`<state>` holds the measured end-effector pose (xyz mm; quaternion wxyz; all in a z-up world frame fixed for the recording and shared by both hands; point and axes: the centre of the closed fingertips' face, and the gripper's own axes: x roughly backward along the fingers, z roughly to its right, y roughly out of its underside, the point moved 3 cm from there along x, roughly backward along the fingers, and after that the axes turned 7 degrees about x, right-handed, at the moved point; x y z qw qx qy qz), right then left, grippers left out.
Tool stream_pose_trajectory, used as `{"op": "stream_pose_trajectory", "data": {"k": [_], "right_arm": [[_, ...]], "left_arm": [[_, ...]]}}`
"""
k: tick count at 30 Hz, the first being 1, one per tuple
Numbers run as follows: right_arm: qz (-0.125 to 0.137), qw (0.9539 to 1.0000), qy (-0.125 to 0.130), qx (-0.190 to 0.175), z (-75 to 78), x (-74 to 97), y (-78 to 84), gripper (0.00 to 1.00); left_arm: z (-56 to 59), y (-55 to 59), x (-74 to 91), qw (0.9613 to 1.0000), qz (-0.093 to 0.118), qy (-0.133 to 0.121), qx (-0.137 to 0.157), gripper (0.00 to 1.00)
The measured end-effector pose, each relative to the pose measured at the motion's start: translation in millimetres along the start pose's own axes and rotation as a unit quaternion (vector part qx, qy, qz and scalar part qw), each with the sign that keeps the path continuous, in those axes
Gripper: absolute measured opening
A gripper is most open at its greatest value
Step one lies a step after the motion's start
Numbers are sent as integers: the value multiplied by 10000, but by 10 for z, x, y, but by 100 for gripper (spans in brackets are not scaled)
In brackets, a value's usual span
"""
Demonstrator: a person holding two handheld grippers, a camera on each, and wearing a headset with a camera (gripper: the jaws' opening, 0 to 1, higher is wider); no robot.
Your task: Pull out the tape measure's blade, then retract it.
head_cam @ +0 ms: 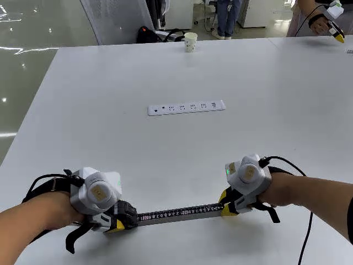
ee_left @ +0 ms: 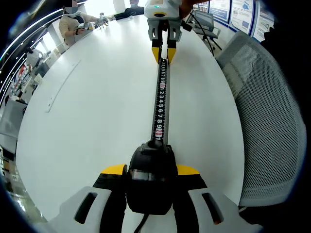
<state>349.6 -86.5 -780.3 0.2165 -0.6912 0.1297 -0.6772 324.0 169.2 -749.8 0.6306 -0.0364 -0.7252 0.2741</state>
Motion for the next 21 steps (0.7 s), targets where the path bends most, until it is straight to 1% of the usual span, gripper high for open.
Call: {"op": "stream_pose_trajectory", "data": {"k": [21], "right_arm": [[-74,10000,23,-49,-1,75,141,9]], "left_arm": [[0,3,-2,10000,-13,13,-5,31]]}}
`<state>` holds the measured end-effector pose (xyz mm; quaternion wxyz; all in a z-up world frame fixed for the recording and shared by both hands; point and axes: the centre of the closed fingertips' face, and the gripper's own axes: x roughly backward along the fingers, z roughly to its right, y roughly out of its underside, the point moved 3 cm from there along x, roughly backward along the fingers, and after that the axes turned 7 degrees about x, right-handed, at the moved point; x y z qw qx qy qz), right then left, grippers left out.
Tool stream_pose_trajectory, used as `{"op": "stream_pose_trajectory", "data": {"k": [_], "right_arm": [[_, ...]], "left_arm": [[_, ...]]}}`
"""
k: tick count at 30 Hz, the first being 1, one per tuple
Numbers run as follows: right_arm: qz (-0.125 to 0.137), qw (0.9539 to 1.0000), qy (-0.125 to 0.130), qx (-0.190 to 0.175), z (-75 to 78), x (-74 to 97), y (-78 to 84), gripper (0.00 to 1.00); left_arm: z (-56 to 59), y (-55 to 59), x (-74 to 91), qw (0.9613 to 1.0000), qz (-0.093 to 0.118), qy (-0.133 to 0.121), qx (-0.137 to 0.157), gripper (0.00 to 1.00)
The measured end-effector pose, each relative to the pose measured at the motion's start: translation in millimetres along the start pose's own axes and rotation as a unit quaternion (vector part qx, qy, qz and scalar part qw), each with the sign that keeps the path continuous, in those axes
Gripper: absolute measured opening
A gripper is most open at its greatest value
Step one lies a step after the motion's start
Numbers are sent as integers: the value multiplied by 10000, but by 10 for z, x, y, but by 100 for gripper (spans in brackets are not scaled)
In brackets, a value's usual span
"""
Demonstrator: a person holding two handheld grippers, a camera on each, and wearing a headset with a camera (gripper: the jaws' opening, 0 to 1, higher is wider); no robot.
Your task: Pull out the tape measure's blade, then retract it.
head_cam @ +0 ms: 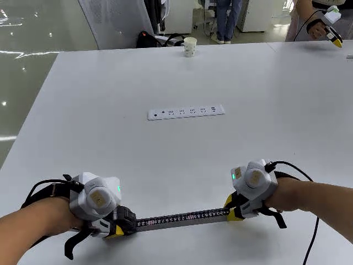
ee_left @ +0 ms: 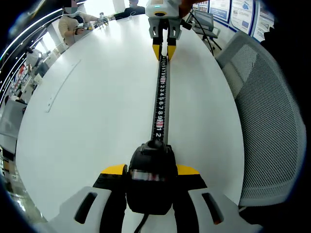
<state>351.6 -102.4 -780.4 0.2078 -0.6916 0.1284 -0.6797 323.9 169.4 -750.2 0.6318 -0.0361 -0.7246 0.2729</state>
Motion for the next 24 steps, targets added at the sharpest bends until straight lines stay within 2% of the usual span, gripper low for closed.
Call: {"op": "stream_pose_trajectory", "data": {"k": [13,19,21,24], "right_arm": [[10,10000,30,-49,6,6,14,9],[70,9997,-10,-218,16,9,18,10],[51,9998,-15,-169,14,6,16,10],[32,9999,-46,-134,9,5,10,10]], "left_arm": [[4,-1,-9,10000,16,2,-3,31],[9,-6,-9,10000,56,7,3,31],[-1,-15,-15,9998,98,22,147,31],[8,-25,-21,10000,22,45,-9,32]]}}
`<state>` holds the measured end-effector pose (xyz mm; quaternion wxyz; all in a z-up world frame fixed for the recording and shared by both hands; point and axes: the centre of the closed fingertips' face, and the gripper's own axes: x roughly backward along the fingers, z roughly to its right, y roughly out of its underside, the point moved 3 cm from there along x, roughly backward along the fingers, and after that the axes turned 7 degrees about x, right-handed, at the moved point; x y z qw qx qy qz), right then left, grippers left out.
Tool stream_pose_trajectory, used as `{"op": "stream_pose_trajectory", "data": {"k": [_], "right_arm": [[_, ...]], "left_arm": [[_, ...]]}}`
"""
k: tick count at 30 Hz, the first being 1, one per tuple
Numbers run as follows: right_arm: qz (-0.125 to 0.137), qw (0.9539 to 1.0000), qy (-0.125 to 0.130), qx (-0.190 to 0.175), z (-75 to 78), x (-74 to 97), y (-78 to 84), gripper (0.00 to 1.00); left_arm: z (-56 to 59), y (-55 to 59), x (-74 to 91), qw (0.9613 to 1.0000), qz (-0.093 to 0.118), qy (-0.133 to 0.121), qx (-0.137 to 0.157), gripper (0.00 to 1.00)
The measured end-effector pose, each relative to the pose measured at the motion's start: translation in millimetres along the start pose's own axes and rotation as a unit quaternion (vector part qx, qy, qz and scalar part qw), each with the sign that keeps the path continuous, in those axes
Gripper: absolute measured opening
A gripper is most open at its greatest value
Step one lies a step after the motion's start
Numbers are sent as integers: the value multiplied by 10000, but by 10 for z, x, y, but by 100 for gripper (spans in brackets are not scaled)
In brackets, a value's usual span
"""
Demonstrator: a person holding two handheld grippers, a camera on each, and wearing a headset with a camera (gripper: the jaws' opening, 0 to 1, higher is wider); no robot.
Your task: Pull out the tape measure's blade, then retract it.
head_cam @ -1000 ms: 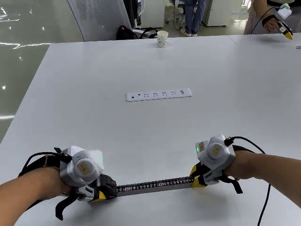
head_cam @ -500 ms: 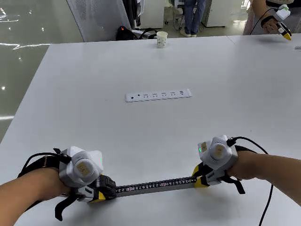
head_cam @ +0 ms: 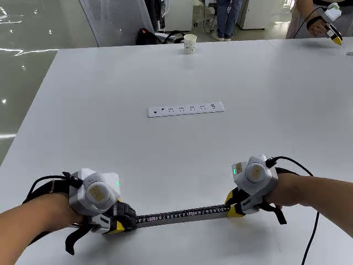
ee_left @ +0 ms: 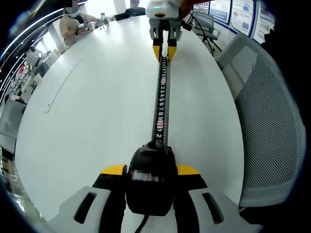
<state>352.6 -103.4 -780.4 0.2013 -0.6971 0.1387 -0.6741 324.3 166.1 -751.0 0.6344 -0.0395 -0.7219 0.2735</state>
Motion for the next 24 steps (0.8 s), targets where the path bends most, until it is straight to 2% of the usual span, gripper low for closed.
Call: {"op": "stream_pose_trajectory", "data": {"k": [8,13,19,24], "right_arm": [[-220,9994,-10,255,-8,-13,-20,11],[-202,9998,53,47,-5,-6,-29,12],[-212,9997,97,107,-12,-12,-31,12],[-205,9995,80,224,-14,-8,-35,12]], "left_arm": [[-10,-4,-2,10000,-65,51,-37,32],[-4,-5,5,10000,-80,37,-27,32],[-3,2,24,10000,-69,2,38,32],[-26,25,106,9999,-40,-22,134,32]]}}
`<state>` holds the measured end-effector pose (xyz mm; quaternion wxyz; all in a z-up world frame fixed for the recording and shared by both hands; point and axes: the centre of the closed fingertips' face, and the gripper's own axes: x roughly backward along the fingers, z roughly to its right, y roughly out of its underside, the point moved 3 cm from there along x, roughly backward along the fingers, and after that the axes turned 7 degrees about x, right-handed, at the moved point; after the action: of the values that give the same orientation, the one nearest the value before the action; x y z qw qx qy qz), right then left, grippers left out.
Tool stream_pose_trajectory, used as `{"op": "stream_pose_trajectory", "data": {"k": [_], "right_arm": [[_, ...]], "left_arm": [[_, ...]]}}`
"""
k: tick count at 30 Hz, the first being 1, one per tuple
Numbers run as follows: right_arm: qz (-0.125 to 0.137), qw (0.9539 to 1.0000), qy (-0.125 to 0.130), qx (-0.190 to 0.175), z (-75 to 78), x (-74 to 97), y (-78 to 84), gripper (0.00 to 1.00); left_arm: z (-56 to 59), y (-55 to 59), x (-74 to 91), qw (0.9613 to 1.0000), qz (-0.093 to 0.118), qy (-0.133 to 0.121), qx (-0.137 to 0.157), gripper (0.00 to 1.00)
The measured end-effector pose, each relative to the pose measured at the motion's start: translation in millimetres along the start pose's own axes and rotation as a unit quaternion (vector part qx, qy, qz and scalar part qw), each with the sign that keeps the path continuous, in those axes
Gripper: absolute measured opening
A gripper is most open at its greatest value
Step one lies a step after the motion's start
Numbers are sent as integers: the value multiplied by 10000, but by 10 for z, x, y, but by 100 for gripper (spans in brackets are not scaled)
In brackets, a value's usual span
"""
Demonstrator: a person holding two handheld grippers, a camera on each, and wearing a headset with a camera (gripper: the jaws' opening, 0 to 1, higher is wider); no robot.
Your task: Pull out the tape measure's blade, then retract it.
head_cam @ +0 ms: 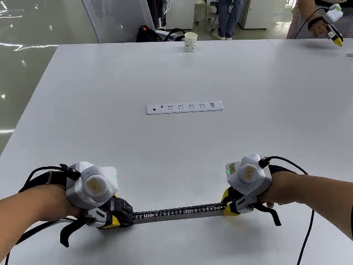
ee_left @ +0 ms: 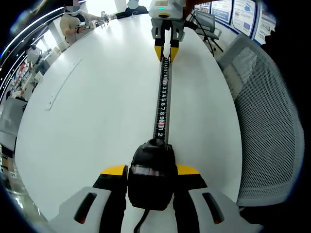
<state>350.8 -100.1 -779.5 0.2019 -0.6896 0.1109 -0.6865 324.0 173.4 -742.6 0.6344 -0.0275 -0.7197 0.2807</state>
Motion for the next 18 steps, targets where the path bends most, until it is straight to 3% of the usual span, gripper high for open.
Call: {"op": "stream_pose_trajectory", "data": {"k": [8,11,18], "right_arm": [[-145,9989,-174,410,-38,7,4,18],[-183,9984,-163,506,-35,18,-11,22],[-271,9974,-220,630,-65,57,-46,30]], "left_arm": [[-37,220,83,9994,-333,-23,-128,32],[-28,228,130,9996,-286,58,18,36],[-10,244,182,9995,-296,17,-113,48]]}}
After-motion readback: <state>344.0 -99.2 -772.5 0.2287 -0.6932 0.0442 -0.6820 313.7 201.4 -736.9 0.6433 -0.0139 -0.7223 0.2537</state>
